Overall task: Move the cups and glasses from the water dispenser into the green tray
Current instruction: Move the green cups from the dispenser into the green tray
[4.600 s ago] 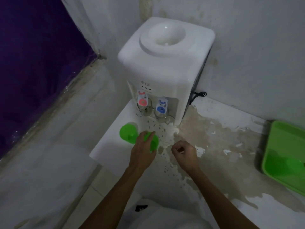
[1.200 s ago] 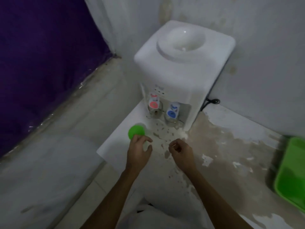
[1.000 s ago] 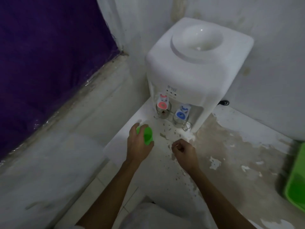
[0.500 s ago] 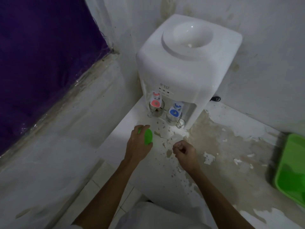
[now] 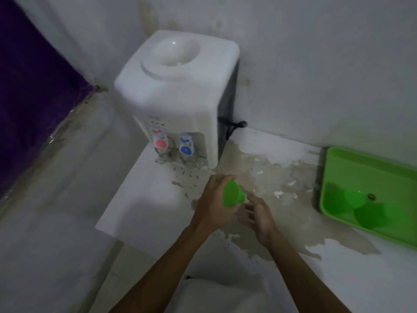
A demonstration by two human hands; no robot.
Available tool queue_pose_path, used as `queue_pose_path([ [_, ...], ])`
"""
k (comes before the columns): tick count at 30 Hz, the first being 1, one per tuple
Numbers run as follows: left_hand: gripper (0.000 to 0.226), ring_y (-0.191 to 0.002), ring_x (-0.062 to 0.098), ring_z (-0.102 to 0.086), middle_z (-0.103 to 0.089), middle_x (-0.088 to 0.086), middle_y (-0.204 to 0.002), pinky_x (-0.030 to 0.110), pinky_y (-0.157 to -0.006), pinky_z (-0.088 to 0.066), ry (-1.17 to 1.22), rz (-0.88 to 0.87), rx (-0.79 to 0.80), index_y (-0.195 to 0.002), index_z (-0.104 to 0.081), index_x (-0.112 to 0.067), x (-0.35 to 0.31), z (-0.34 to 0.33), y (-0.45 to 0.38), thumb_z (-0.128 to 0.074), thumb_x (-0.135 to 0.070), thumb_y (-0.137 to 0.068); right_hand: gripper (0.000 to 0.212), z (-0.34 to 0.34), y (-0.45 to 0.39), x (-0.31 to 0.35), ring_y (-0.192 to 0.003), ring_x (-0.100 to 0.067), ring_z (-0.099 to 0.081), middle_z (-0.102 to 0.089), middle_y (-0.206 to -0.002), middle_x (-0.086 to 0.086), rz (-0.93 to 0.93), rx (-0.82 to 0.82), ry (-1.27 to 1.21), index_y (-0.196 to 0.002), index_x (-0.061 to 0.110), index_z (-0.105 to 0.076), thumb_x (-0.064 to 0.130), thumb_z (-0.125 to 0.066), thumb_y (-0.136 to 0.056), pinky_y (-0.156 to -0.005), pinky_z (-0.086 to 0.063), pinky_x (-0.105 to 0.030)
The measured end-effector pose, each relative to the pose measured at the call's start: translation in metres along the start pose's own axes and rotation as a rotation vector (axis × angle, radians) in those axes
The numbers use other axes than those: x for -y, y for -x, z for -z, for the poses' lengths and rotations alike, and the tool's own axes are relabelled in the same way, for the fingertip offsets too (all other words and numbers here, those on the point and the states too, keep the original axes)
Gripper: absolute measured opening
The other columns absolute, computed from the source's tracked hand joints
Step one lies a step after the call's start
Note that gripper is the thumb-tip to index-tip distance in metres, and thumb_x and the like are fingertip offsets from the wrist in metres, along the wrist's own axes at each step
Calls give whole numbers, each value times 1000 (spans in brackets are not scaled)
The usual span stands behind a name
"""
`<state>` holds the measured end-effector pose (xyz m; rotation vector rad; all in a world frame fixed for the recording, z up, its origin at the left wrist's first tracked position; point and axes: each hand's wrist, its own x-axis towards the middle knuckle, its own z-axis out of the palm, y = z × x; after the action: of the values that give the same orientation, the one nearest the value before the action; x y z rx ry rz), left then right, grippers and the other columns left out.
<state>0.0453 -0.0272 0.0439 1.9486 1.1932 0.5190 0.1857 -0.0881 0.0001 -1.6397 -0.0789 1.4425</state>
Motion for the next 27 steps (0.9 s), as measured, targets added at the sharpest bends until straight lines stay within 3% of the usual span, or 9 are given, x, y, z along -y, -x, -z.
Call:
queue_pose_path([
  [3, 69, -115, 19, -56, -45, -3, -132, 40, -90, -55, -27, -84, 85, -134, -47, -32, -44, -50, 3, -79, -27, -73, 39, 56, 10, 7, -62, -16, -69, -72, -83, -6, -38, 28, -160, -106, 14, -70, 46, -50, -96, -55, -54, -29],
  [5, 69, -115, 19, -56, -45, -2, -131, 38, -88, -55, -30, -122, 150, -135, -47, -33, -65, -79, 10, -78, -29, -74, 40, 89, 13, 6, -62, -16, -68, -74, -73, -3, -63, 42, -264, -106, 12, -71, 45, -51, -96, -56, -54, -30],
  [9, 66, -112, 16, -57, -45, -6, -128, 35, -87, -55, -14, -146, 160, -132, -47, -36, -71, -98, 18, -77, -33, -73, 37, 106, 20, 8, -67, -18, -71, -75, -82, -8, -84, 82, -299, -101, 10, -73, 42, -54, -96, -59, -55, -29],
  [13, 64, -111, 9, -54, -41, -14, -121, 27, -90, -52, 27, -198, 289, -127, -44, -47, -104, -142, 25, -78, -35, -74, 42, 173, 25, 1, -92, -32, -72, -77, -105, -17, -67, -5, -268, -111, 11, -74, 45, -58, -92, -75, -56, -45],
  [15, 60, -111, 5, -54, -44, -14, -121, 25, -93, -51, 36, -220, 338, -125, -49, -44, -117, -162, 25, -79, -36, -74, 36, 203, 30, 0, -96, -32, -71, -77, -106, -13, -38, -73, -268, -113, 17, -73, 43, -58, -92, -76, -58, -47],
  [19, 47, -107, 1, -57, -51, -12, -118, 29, -91, -52, 37, -220, 426, -117, -62, -33, -139, -201, 17, -79, -39, -74, 24, 258, 38, 7, -99, -24, -67, -72, -109, -7, 56, -243, -299, -112, 22, -68, 32, -65, -90, -70, -56, -35],
  [21, 39, -104, 0, -57, -53, -13, -115, 30, -88, -53, 38, -224, 461, -113, -66, -30, -150, -219, 9, -78, -37, -76, 22, 285, 40, 8, -97, -24, -68, -71, -109, -9, 139, -371, -279, -109, 21, -65, 27, -70, -88, -75, -59, -40],
  [23, 32, -99, 4, -61, -55, -16, -113, 35, -87, -56, 57, -210, 487, -109, -67, -30, -162, -235, 1, -76, -37, -79, 24, 312, 40, 10, -100, -28, -67, -71, -109, -10, 240, -553, -142, -103, 22, -65, 27, -76, -82, -88, -57, -45],
  [27, 24, -101, 8, -60, -57, -8, -112, 34, -89, -55, 40, -173, 479, -108, -68, -27, -180, -257, -19, -74, -28, -85, 43, 353, 40, 25, -104, -22, -53, -60, -116, -14, 391, -804, 149, -114, 10, -63, 24, -82, -77, -92, -42, -30],
])
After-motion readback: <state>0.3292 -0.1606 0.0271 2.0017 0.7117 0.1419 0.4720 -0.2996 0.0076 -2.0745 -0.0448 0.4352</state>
